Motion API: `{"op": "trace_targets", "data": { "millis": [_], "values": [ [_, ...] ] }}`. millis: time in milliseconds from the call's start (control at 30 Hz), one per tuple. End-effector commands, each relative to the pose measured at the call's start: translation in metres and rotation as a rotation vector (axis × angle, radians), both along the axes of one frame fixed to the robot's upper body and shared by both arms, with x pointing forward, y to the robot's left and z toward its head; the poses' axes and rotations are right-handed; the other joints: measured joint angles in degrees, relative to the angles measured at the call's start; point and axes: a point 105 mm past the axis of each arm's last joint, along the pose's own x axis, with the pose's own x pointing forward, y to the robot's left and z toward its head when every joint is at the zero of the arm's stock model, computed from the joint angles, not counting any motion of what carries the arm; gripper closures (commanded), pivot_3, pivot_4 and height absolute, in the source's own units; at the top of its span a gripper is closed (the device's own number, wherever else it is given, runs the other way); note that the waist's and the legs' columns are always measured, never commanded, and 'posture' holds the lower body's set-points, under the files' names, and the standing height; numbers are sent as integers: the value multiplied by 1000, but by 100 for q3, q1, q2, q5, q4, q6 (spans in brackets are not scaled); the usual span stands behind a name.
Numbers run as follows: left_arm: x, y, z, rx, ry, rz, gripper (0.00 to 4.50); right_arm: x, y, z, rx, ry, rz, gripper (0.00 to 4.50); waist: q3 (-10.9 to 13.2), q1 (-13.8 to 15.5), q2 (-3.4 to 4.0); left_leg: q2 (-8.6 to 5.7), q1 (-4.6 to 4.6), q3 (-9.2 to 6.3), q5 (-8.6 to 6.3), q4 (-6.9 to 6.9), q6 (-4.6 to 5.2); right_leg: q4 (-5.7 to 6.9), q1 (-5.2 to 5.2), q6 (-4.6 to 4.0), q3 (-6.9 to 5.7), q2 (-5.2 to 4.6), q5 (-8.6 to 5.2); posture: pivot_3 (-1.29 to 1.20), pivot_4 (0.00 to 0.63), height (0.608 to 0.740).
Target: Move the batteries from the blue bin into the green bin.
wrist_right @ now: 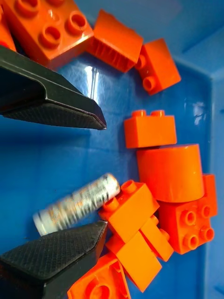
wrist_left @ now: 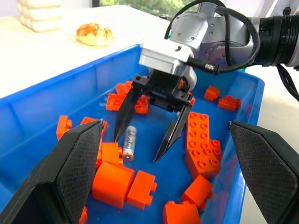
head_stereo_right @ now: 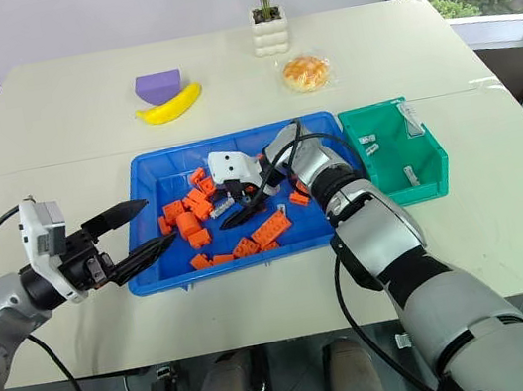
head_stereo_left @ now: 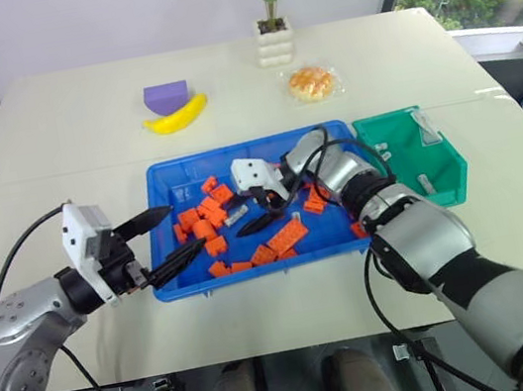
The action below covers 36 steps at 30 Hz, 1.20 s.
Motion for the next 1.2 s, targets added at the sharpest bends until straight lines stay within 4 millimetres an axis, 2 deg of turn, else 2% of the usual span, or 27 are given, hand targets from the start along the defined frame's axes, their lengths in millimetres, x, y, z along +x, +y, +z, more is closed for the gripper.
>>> {"op": "trace_targets", "data": {
  "millis": [33, 367, 467, 600, 633, 800, 867, 1000, 1100, 1200],
  "values": [
    [-3, -3, 6, 0, -40, -5, 0, 2, 9, 9, -3, -36, 5, 1354, 0, 0, 0, 0, 0, 0, 0, 0, 0, 0, 0, 0, 0, 0, 0, 0, 150, 739],
    [-4, -3, 6, -8, -50, 14, 0, 9, -1, -2, -116, -80, -32, 1354, 0, -1, 0, 0, 0, 0, 0, 0, 0, 1, 0, 0, 0, 0, 0, 0, 150, 739],
    [-3, -4, 7, -10, -56, 15, 0, 10, -3, -5, -134, -90, -34, 2211, 0, 0, 0, 0, 0, -1, 0, 0, -1, 1, 1, 0, 0, 0, 0, 0, 150, 739],
    [-3, -3, 9, -9, -65, 17, 0, 9, -5, -7, -146, -84, -26, 4137, -1, -1, 0, 0, 0, -1, 0, 0, -1, 1, 1, 0, 0, 0, 0, 0, 150, 739],
    [-3, -3, 10, -9, -67, 17, 0, 8, -5, -8, -148, -83, -24, 4438, -1, 0, -1, 0, 0, -1, 0, 0, -1, 1, 1, 0, 0, 0, 0, 0, 150, 739],
    [-4, -5, 11, -4, -68, -1, 0, 9, -6, -7, -136, -87, -27, 4423, -1, 1, -1, 0, 1, -1, 0, 0, -1, 1, 2, 0, 0, 0, 0, 0, 150, 739],
    [-6, -8, 11, -2, -64, -25, 0, 13, -2, 7, -82, -116, -35, 4423, -1, 2, -1, 0, 2, -1, 0, 0, -1, 1, 2, 0, 0, 0, 0, 0, 150, 739],
    [-2, -10, 15, -21, -66, -63, 0, 25, -8, 59, 24, -262, -36, 4423, 2, 22, 2, -2, 1, -1, 1, 1, -1, 0, 2, -1, 0, -1, 0, 0, 150, 739],
    [7, -7, 17, -62, -61, -72, 0, 29, -24, 90, 53, -330, -26, 4423, 3, 13, 3, -4, 1, 0, 1, 1, -1, 0, 0, 0, 0, -2, 0, 0, 150, 739],
    [18, -8, 13, -50, -56, -106, 0, 28, -52, 127, 97, -347, -41, 4423, 3, 7, 2, -2, 1, 0, 1, -1, -1, 1, 0, 0, 0, 0, 0, 0, 150, 739]
  ]
}}
